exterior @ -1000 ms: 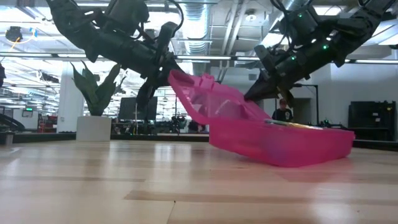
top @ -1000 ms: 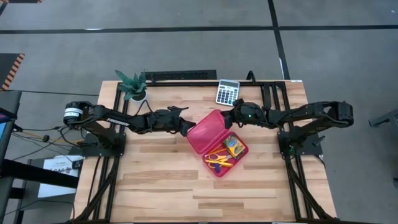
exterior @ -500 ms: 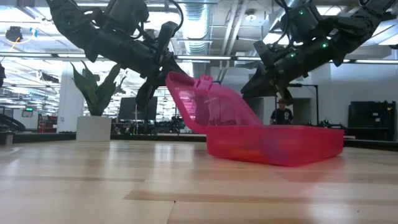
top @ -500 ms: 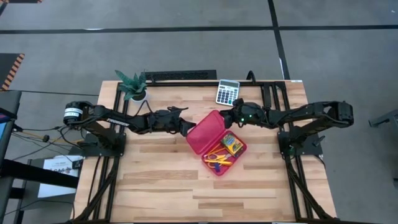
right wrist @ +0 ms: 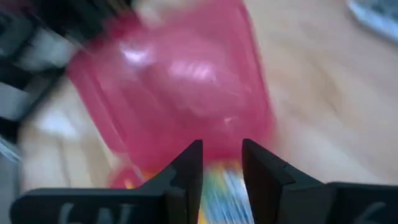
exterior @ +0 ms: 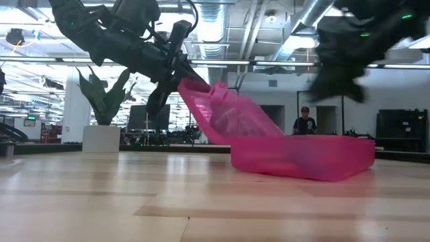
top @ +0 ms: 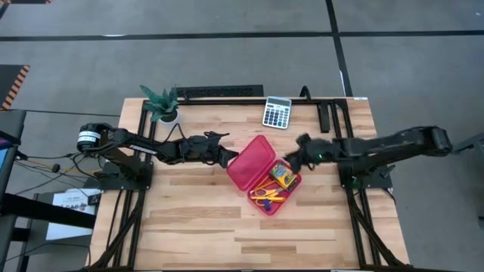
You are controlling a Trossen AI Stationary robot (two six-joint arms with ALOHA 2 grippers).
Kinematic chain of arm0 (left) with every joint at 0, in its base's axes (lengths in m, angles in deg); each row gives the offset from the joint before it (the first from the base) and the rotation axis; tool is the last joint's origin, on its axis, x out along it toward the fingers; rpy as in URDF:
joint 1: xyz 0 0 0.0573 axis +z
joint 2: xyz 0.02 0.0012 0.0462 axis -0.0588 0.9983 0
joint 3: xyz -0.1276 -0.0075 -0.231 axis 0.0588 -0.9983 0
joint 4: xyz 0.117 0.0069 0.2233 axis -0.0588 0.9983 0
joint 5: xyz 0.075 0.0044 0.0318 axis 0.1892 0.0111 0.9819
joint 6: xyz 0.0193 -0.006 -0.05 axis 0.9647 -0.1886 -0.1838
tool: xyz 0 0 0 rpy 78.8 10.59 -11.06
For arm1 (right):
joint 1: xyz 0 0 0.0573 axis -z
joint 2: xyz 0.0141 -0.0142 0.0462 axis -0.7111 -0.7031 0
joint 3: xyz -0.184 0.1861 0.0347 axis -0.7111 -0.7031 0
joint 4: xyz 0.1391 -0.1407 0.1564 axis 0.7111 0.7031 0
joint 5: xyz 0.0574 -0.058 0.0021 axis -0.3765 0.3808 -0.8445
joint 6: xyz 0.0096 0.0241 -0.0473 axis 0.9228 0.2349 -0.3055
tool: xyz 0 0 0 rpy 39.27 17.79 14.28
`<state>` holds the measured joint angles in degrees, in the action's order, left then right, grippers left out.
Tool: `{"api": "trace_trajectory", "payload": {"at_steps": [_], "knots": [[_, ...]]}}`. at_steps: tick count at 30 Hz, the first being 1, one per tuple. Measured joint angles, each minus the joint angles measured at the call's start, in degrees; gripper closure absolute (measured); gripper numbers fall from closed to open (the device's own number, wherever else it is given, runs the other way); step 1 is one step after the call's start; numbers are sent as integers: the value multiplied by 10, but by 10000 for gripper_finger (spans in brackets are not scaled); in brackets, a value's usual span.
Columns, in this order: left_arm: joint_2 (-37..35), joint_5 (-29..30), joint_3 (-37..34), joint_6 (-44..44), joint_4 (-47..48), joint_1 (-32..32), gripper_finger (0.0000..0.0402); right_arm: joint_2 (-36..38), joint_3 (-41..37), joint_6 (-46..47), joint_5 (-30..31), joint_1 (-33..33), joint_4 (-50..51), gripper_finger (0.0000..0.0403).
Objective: Pack school essentials
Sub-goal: Close the red supply box
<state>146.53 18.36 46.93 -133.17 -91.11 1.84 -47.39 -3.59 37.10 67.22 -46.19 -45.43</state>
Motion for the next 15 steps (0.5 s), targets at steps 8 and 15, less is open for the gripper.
{"api": "trace_trajectory", "payload": {"at_steps": [8,15], "knots": [[0,12,0,3,-17,0,401,67,0,264,65,-230,223,309],[-7,61,0,-8,116,7,401,-14,-1,456,74,-367,312,313]]}}
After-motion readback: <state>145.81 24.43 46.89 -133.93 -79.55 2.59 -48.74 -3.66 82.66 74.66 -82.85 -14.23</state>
